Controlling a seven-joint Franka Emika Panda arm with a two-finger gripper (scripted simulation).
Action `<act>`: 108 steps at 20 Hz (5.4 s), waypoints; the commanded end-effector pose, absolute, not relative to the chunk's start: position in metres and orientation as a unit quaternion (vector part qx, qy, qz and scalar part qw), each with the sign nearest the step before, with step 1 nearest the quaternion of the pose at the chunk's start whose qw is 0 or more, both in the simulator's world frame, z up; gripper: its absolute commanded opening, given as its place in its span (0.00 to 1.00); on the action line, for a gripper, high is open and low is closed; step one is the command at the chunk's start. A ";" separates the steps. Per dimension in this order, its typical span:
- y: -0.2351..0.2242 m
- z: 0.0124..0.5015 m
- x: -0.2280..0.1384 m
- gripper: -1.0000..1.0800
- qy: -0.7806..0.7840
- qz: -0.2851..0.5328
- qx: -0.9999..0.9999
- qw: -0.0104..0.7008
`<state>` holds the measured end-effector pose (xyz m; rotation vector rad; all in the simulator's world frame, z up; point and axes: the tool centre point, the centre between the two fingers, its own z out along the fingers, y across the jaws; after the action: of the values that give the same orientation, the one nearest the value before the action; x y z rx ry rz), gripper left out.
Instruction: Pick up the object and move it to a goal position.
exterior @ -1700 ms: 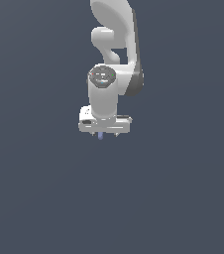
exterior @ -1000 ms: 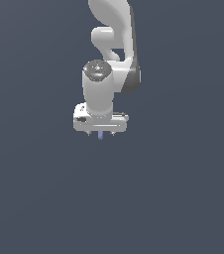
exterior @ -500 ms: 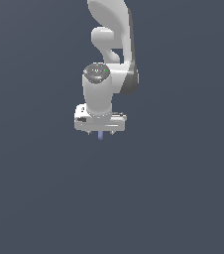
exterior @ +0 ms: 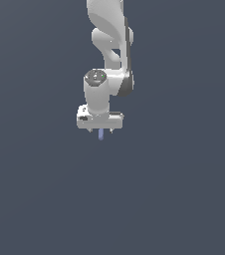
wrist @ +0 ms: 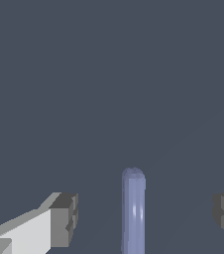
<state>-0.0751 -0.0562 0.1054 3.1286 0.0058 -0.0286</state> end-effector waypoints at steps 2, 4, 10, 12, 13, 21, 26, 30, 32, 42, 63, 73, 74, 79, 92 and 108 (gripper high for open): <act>-0.059 0.090 -0.097 0.96 0.001 -0.006 1.000 0.003; -0.060 0.083 -0.108 0.96 0.001 -0.004 1.000 0.002; -0.063 0.069 -0.131 0.96 -0.001 -0.001 1.000 0.001; -0.063 0.066 -0.136 0.96 -0.001 -0.001 1.000 0.000; -0.063 0.065 -0.138 0.96 -0.001 0.000 1.000 0.000; -0.064 0.062 -0.141 0.96 -0.001 -0.001 1.000 0.000; -0.064 0.047 -0.142 0.96 -0.001 -0.001 1.000 0.000; -0.064 0.029 -0.142 0.96 -0.001 0.000 1.000 0.000; -0.064 0.022 -0.142 0.96 -0.001 0.000 1.000 0.000; -0.064 0.013 -0.142 0.00 -0.001 0.000 1.000 0.000; -0.066 0.061 -0.129 0.00 -0.001 0.000 1.000 0.000; -0.071 0.147 -0.106 0.00 -0.001 0.000 1.000 0.000; -0.072 0.156 -0.103 0.00 -0.001 0.000 1.000 0.000; -0.075 0.203 -0.090 0.00 -0.001 0.000 1.000 0.000; -0.082 0.326 -0.053 0.00 -0.002 0.000 1.000 0.000; -0.089 0.443 -0.014 0.00 -0.001 0.000 1.000 0.000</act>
<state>-0.0175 -0.0888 0.4335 3.1413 -0.0045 0.0011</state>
